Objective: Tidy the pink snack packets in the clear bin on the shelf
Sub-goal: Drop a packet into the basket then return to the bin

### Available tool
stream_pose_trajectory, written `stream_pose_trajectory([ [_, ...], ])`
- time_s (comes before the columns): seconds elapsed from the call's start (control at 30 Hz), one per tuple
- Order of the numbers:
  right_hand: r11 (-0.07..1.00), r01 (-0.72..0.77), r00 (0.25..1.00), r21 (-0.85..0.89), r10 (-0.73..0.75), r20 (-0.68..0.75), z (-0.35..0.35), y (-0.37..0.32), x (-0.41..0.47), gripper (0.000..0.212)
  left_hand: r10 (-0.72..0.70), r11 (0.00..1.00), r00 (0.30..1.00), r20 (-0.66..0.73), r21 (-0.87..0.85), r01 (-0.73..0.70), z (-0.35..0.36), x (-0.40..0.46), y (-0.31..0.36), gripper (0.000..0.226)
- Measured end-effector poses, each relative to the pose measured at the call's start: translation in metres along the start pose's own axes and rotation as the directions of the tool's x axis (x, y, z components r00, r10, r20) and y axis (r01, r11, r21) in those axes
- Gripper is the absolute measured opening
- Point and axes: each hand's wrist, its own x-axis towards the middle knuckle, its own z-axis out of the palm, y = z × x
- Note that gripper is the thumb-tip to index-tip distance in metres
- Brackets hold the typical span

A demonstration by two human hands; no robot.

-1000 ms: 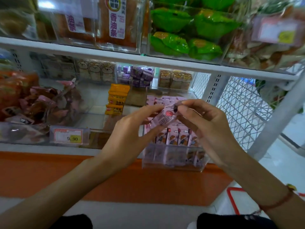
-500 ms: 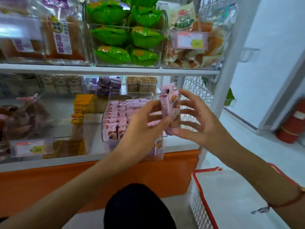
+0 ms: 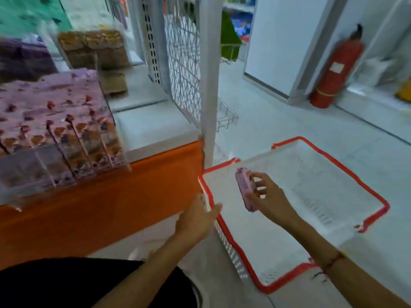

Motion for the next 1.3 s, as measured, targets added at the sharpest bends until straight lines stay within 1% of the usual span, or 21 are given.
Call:
stream_pose_trajectory([
  [0.07,0.994,-0.087,0.996,-0.067,0.088,0.015,0.027,0.044,0.013,0.039,-0.102,0.989,0.994,0.028,0.107,0.098,0.025,0.008,-0.014,0.066],
  [0.1,0.985,-0.134,0.990,-0.112,0.138,0.022,0.042,0.063,0.020,0.041,-0.118,0.984,0.993,0.030,0.137,0.113,0.033,0.011,-0.018,0.065],
  [0.13,0.971,-0.175,0.983,-0.161,0.182,0.029,0.056,0.081,0.026,0.044,-0.114,0.985,0.993,0.039,0.132,0.108,0.041,0.013,-0.022,0.060],
  [0.2,0.943,-0.211,0.969,-0.258,0.236,0.067,0.082,0.115,0.039,0.044,-0.078,0.996,0.996,0.051,0.043,0.076,0.052,0.015,-0.025,0.041],
  [0.27,0.905,-0.205,0.956,-0.373,0.267,0.122,0.102,0.143,0.046,0.041,-0.054,0.998,0.998,0.025,-0.034,0.055,0.056,0.014,-0.027,0.024],
  [0.3,0.877,-0.194,0.946,-0.440,0.286,0.155,0.109,0.155,0.048,0.040,-0.046,0.998,0.999,0.010,-0.052,0.046,0.056,0.014,-0.027,0.021],
  [0.37,0.812,-0.169,0.910,-0.559,0.346,0.227,0.122,0.173,0.049,0.040,-0.034,0.998,0.999,-0.001,-0.057,0.034,0.055,0.014,-0.030,0.021],
  [0.43,0.762,-0.163,0.870,-0.627,0.410,0.273,0.130,0.181,0.049,0.038,-0.022,0.999,1.000,0.003,-0.039,0.022,0.054,0.015,-0.031,0.021],
  [0.53,0.731,-0.107,0.841,-0.674,0.428,0.331,0.126,0.173,0.053,0.050,-0.010,1.000,0.999,0.032,0.029,0.009,0.050,0.017,-0.031,0.022],
  [0.6,0.756,-0.046,0.851,-0.653,0.372,0.370,0.105,0.148,0.060,0.053,-0.015,0.992,0.997,0.078,0.123,0.005,0.045,0.020,-0.029,0.027],
  [0.7,0.841,0.067,0.867,-0.537,0.217,0.448,0.054,0.093,0.066,0.038,-0.028,0.945,0.990,0.139,0.327,-0.019,0.025,0.025,-0.024,0.046],
  [0.73,0.860,0.122,0.875,-0.495,0.143,0.463,0.036,0.071,0.064,0.033,-0.026,0.934,0.986,0.164,0.357,-0.034,0.015,0.026,-0.019,0.049],
  [0.8,0.857,0.254,0.888,-0.448,-0.023,0.459,0.004,0.023,0.053,0.026,0.012,0.939,0.975,0.222,0.333,-0.088,-0.009,0.022,-0.001,0.043],
  [0.9,0.808,0.439,0.878,-0.394,-0.292,0.380,-0.023,-0.058,0.036,0.019,0.172,0.898,0.960,0.223,0.366,-0.246,-0.061,-0.006,0.037,0.029],
  [1.0,0.774,0.555,0.830,-0.306,-0.489,0.269,-0.025,-0.142,0.019,0.013,0.387,0.794,0.902,0.191,0.427,-0.431,-0.133,-0.051,0.063,0.027],
  [1.07,0.749,0.629,0.777,-0.206,-0.597,0.202,-0.018,-0.192,0.008,0.013,0.523,0.709,0.839,0.152,0.469,-0.526,-0.185,-0.084,0.067,0.026],
  [1.1,0.725,0.668,0.744,-0.167,-0.642,0.186,-0.012,-0.214,0.004,0.015,0.564,0.690,0.816,0.128,0.470,-0.550,-0.210,-0.097,0.065,0.025],
  [1.17,0.670,0.734,0.678,-0.114,-0.709,0.197,0.004,-0.252,-0.001,0.016,0.611,0.704,0.790,0.059,0.415,-0.576,-0.255,-0.118,0.054,0.020],
  [1.2,0.648,0.756,0.651,-0.095,-0.728,0.213,0.014,-0.268,-0.001,0.016,0.624,0.722,0.781,-0.013,0.390,-0.571,-0.275,-0.125,0.047,0.017],
  [1.23,0.630,0.772,0.630,-0.079,-0.742,0.230,0.025,-0.283,0.001,0.016,0.635,0.739,0.763,-0.119,0.380,-0.556,-0.293,-0.128,0.039,0.015],
  [1.3,0.610,0.791,0.601,-0.051,-0.757,0.258,0.047,-0.309,0.010,0.016,0.627,0.776,0.680,-0.379,0.383,-0.502,-0.324,-0.127,0.018,0.017],
])
